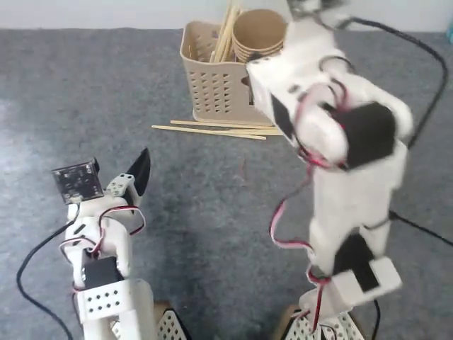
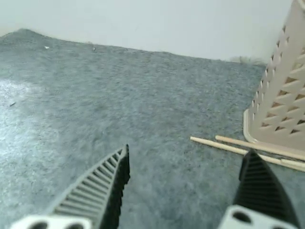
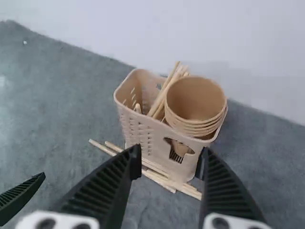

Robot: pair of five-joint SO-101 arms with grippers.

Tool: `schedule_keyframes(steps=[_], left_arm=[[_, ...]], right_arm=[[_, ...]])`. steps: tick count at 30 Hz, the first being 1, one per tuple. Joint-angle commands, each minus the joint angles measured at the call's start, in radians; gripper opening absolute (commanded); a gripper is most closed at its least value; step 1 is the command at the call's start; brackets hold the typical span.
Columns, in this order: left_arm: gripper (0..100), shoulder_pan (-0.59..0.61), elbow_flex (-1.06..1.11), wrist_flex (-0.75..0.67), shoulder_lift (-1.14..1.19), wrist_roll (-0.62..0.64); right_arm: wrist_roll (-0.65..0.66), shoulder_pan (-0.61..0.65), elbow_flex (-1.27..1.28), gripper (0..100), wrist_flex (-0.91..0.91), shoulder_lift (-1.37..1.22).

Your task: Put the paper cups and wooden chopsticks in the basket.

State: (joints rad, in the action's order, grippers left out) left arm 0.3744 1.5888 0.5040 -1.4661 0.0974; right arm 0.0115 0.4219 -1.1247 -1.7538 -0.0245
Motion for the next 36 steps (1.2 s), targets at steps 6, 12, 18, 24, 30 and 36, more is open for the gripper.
schedule_keyframes(steps=[6, 12, 18, 24, 30, 36], left_arm=[[35, -0.063, -0.077, 0.103, -0.008, 0.014], [35, -0.075, -0.097, 0.149, -0.006, 0.015], [35, -0.083, -0.16, 0.181, 0.117, 0.046], [35, -0.078, -0.231, 0.11, 0.347, 0.044], [35, -0.077, -0.283, 0.084, 0.479, 0.041], [35, -0.075, -0.285, 0.084, 0.483, 0.04]], right_arm=[[0.017, -0.065, 0.43, 19.8, -0.042, 0.389], [0.14, -0.165, 0.733, 19.8, -0.022, 0.524], [0.258, -0.269, 0.809, 19.8, -0.024, 0.358], [0.519, -0.282, 0.807, 20.2, -0.019, 0.13], [0.907, -0.277, 0.807, 23.7, -0.016, -0.09], [1.106, -0.278, 0.807, 33.4, 0.124, -0.272]])
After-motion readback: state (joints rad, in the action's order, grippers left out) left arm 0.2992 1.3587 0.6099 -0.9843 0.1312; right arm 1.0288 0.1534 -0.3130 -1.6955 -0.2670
